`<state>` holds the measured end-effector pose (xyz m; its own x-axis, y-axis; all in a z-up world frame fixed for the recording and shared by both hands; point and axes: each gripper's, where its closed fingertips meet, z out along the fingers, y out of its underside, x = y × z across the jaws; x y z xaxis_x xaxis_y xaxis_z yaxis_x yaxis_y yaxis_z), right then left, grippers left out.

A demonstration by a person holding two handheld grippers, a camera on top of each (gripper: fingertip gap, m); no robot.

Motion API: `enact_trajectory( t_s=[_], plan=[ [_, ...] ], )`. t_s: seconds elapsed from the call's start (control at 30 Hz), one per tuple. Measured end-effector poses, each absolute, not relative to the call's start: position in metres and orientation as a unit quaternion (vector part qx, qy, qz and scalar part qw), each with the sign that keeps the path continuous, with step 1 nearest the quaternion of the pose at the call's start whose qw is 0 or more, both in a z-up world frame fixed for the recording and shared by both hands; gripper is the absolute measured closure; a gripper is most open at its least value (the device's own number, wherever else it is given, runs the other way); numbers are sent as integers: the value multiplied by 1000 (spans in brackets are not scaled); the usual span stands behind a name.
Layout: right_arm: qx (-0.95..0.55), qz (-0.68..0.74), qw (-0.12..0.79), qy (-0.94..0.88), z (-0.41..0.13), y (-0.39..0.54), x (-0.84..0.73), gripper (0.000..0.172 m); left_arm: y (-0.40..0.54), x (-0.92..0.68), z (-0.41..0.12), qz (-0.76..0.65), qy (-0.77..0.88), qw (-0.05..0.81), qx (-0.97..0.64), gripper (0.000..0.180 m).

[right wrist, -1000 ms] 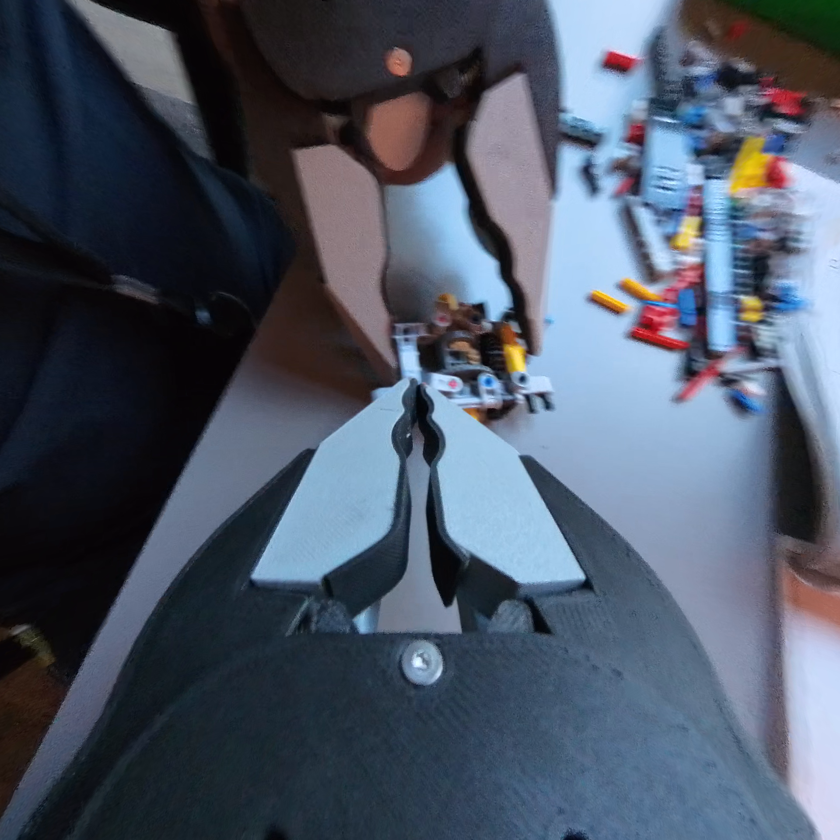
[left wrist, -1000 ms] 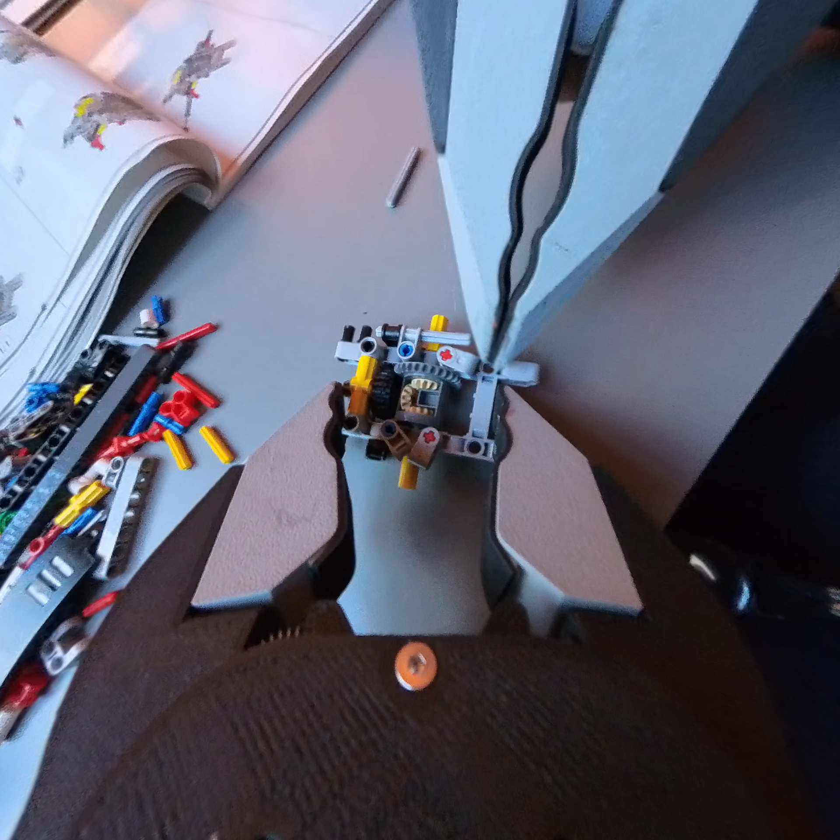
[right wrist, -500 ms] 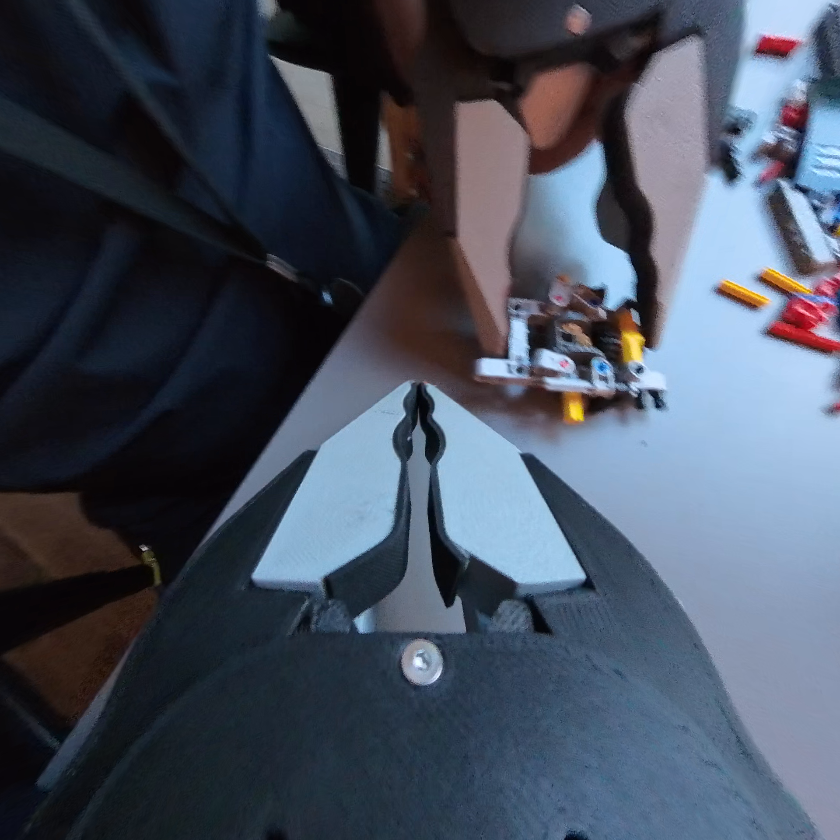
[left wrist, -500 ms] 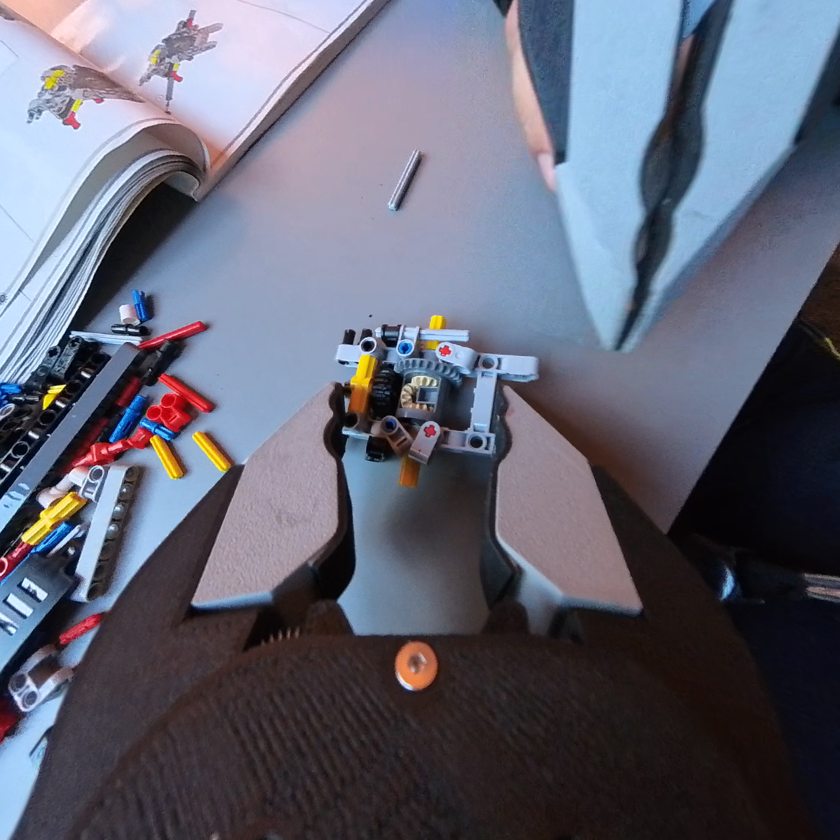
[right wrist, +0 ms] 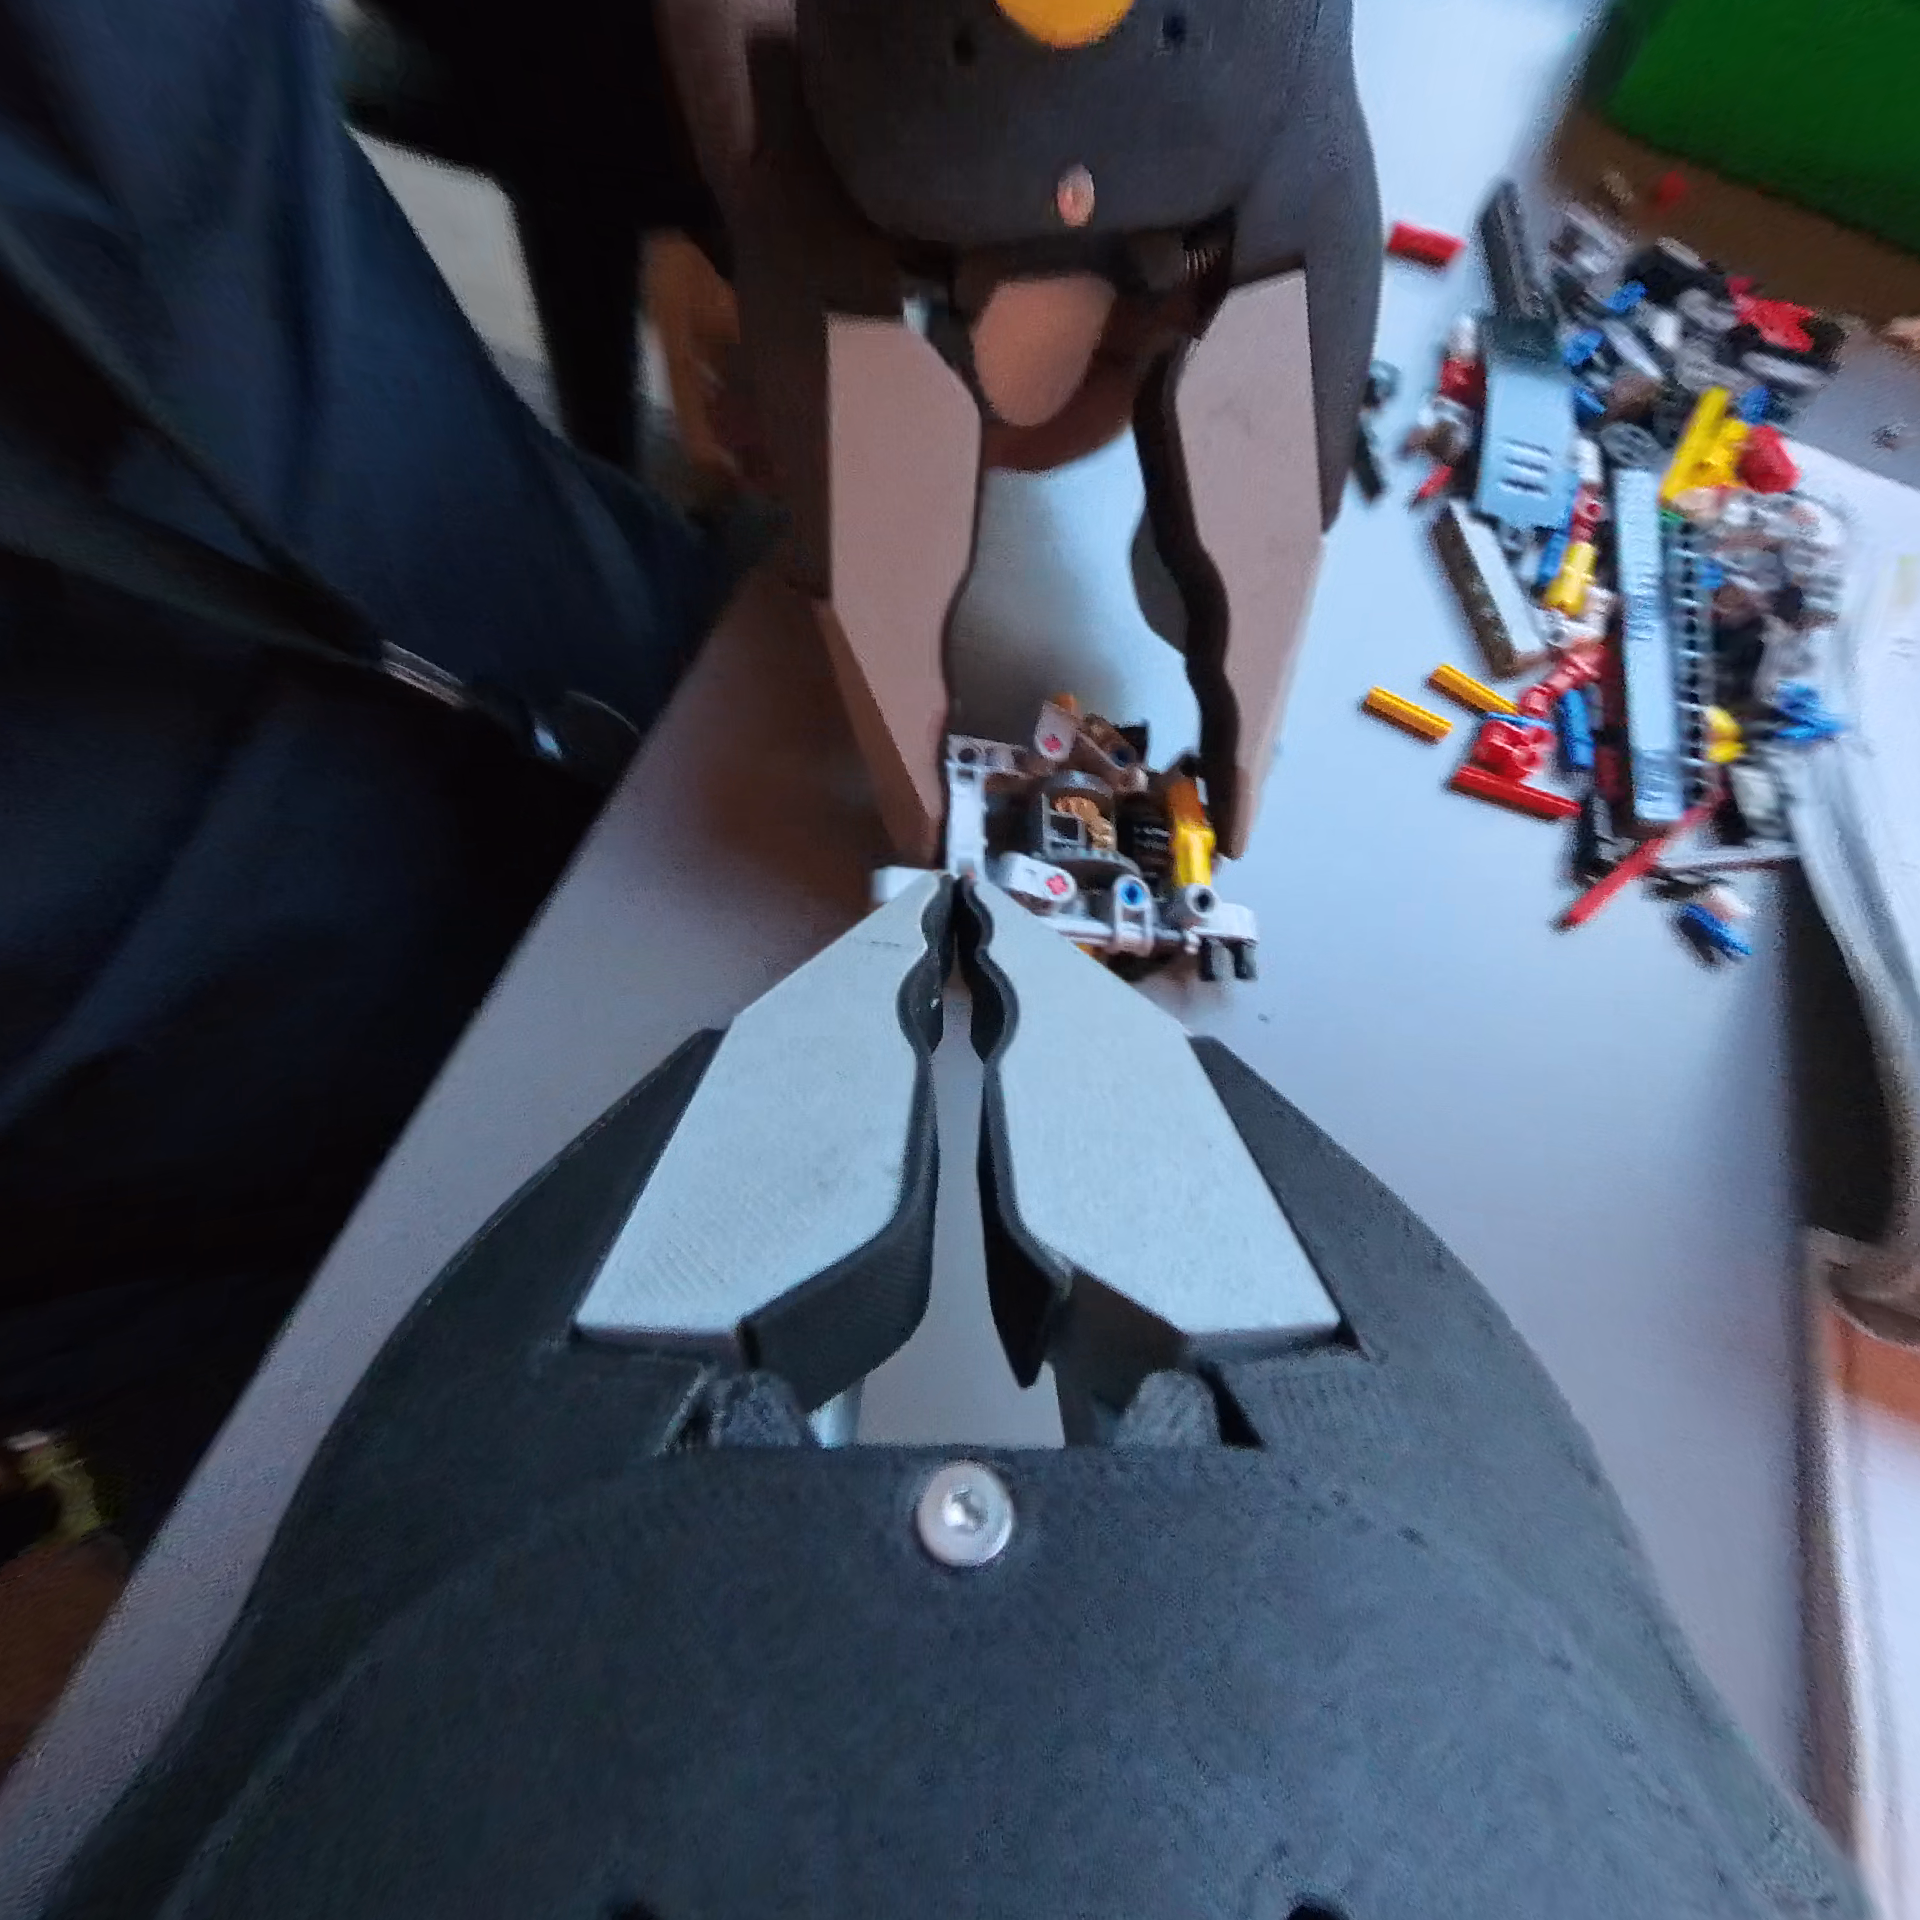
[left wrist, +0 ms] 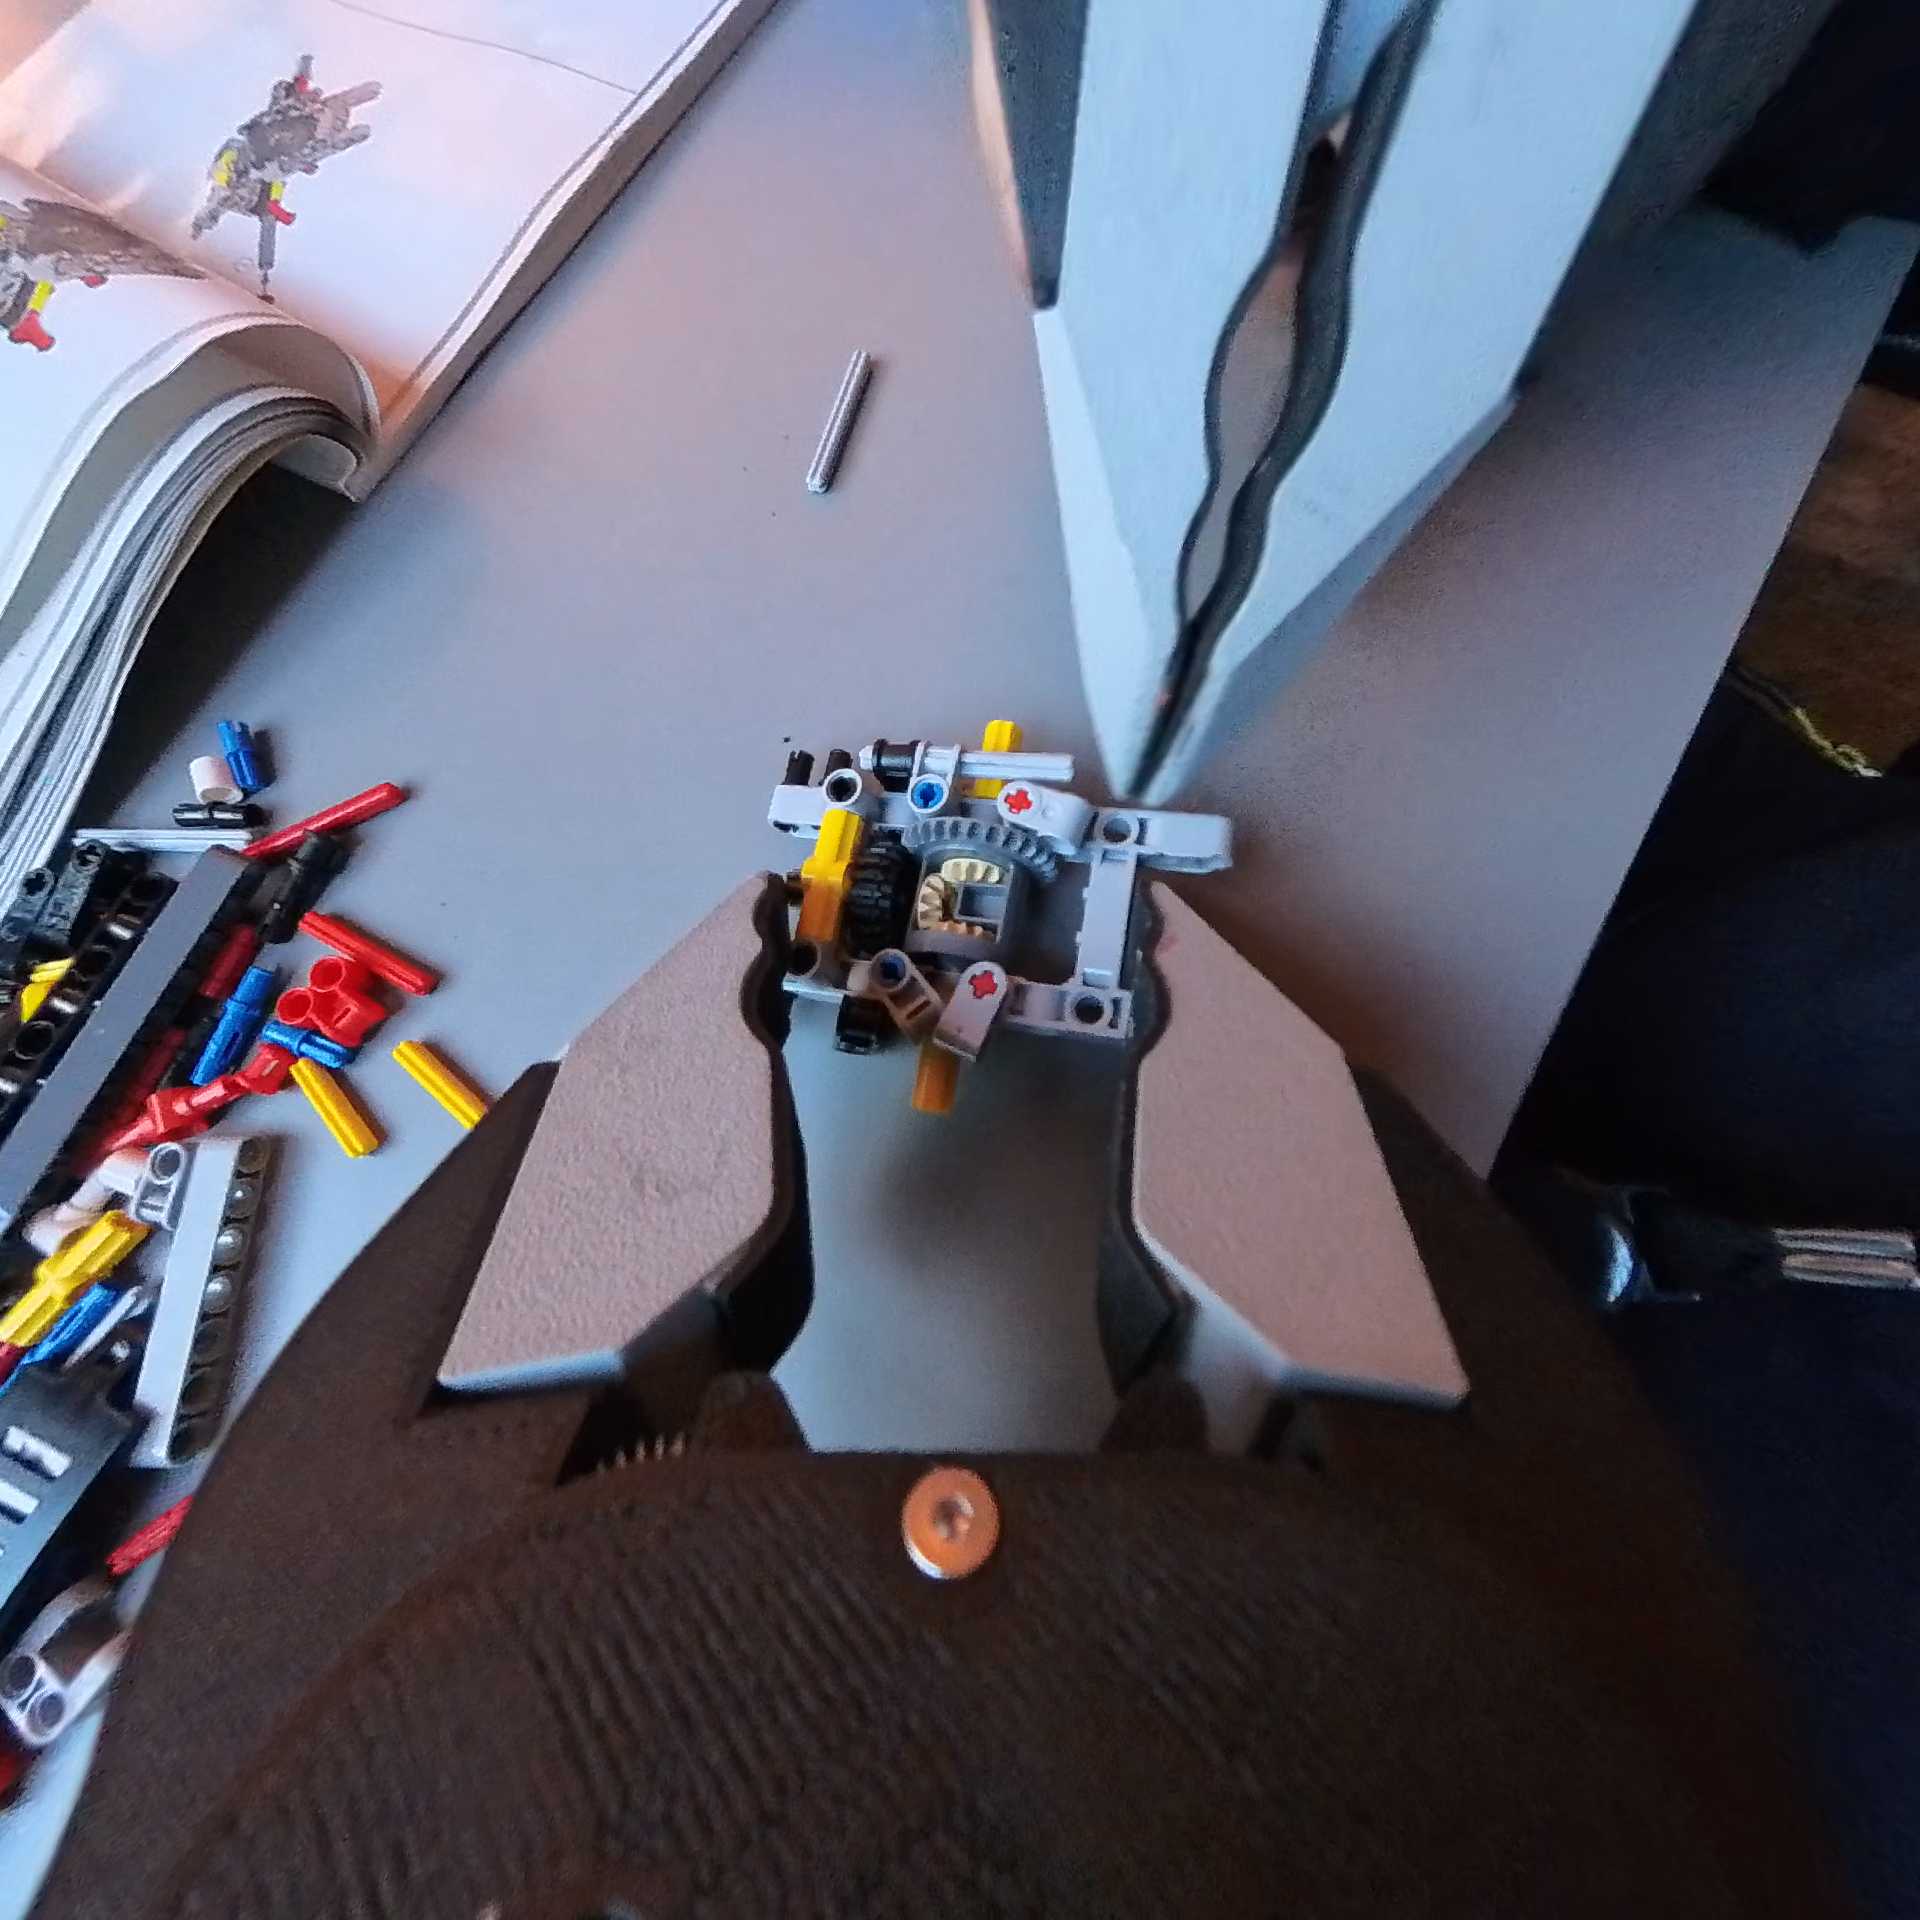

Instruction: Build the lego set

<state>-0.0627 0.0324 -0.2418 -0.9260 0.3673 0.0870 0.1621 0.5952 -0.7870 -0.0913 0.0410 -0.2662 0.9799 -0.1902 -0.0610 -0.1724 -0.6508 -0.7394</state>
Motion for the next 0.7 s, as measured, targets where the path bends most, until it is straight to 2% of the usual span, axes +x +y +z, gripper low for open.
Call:
enact_trajectory(
  t_s=[0.17, 0.3, 0.33, 0.37, 0.43, 0.57, 0.7],
  plan=[
    [-164, 362, 242, -885, -248, 38, -75, 172, 42, -94, -266, -11, 91, 408, -908, 117],
    [-212, 407, 221, -860, -246, 45, -75, 172, 43, -94, -266, -3, 114, 409, -905, 117],
    [-244, 410, 223, -850, -246, 52, -82, 140, 43, -94, -266, -4, 117, 409, -905, 117],
    [-269, 403, 220, -847, -248, 60, -88, 129, 43, -94, -266, -5, 118, 409, -905, 117],
    [-284, 409, 192, -846, -253, 63, -87, 130, 44, -94, -266, -4, 120, 409, -904, 117],
    [-287, 433, 134, -844, -255, 50, -82, 142, 44, -92, -266, 18, 147, 410, -900, 117],
    [-315, 455, 91, -828, -253, 50, -85, 142, 44, -92, -265, 38, 159, 414, -895, 117]
  ],
)
